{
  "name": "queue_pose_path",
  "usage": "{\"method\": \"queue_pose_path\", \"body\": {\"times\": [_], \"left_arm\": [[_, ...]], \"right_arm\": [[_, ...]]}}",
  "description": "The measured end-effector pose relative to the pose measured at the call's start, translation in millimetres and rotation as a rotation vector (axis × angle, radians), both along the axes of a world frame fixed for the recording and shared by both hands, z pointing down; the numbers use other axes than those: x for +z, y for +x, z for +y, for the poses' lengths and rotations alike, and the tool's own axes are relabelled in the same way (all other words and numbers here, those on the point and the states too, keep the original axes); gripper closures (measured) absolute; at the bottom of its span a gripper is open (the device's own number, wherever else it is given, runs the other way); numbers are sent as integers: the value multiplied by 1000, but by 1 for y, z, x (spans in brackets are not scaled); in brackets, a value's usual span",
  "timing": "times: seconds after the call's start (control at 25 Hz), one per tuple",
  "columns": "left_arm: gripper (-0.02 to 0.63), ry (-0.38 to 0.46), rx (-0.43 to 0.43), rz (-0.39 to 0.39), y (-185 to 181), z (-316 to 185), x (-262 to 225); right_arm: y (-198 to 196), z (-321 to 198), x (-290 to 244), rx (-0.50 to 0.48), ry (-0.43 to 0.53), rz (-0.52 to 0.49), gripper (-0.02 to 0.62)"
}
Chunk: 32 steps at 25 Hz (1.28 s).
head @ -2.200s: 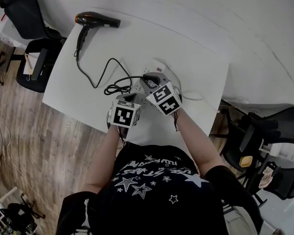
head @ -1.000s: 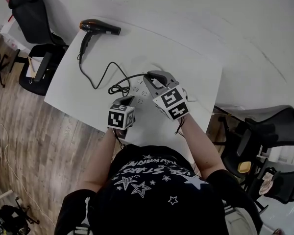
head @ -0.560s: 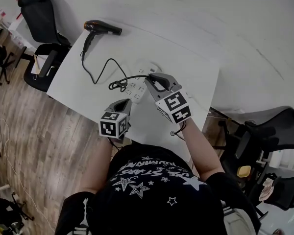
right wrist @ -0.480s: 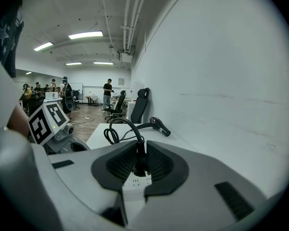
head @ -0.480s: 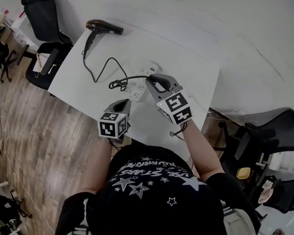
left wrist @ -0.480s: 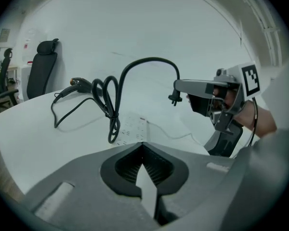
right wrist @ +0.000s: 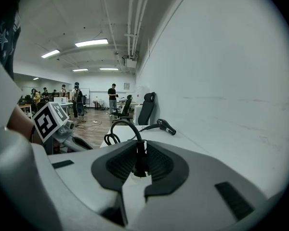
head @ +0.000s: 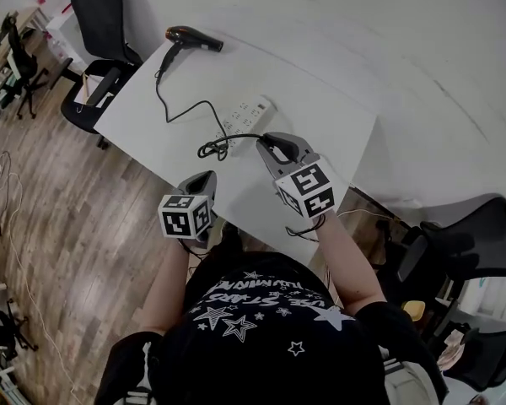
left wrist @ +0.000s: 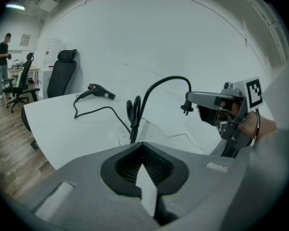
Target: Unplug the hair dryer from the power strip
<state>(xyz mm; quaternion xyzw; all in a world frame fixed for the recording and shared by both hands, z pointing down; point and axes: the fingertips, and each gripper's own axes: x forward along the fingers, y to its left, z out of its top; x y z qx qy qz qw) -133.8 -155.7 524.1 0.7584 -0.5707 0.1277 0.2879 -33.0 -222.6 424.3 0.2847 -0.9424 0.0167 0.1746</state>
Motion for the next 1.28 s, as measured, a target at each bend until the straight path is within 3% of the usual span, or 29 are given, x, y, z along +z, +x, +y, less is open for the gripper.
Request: {"method": "queue_pose_path", "body": {"times": [0.28, 0.72, 1.28], "left_arm": [[598, 9, -70, -3, 30, 56, -6], [598, 3, -162, 11, 77, 132, -4], [598, -32, -186, -29, 97, 187, -5]], "right_arm": [[39, 49, 3, -33, 8, 2, 526], [92, 104, 13, -80, -82, -70, 532], [138, 114, 55, 8, -164, -72, 537]]}}
